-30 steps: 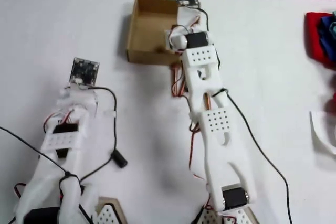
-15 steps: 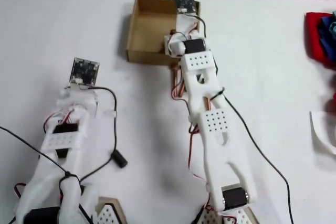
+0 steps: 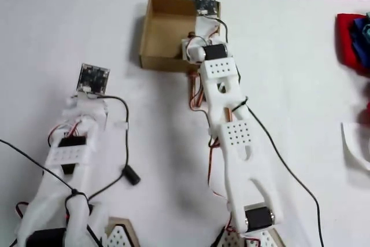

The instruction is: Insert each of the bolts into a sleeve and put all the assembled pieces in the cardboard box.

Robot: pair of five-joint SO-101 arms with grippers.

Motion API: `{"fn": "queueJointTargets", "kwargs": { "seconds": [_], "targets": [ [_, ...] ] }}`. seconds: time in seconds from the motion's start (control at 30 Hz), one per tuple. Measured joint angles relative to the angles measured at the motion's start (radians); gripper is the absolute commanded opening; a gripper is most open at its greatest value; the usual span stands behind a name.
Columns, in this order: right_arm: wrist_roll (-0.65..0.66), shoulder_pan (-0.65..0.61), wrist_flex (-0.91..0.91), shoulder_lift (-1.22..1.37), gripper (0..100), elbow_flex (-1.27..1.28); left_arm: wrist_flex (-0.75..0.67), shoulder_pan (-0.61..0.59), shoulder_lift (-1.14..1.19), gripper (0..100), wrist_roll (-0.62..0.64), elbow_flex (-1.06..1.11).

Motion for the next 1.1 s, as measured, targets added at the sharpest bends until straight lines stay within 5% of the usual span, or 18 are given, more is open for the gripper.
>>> {"fn": "queueJointTargets", "kwargs": {
  "seconds": [0.57, 1.1],
  "targets": [
    [0.000, 0.015, 0.018, -0.028, 5.9, -0.068, -0.008, 0.000, 0.000, 5, 0.000, 0.015],
    [0.000, 0.021, 0.598, -0.350, 6.0, -0.068, -0.008, 0.000, 0.000, 5, 0.000, 0.015]
  ]
}}
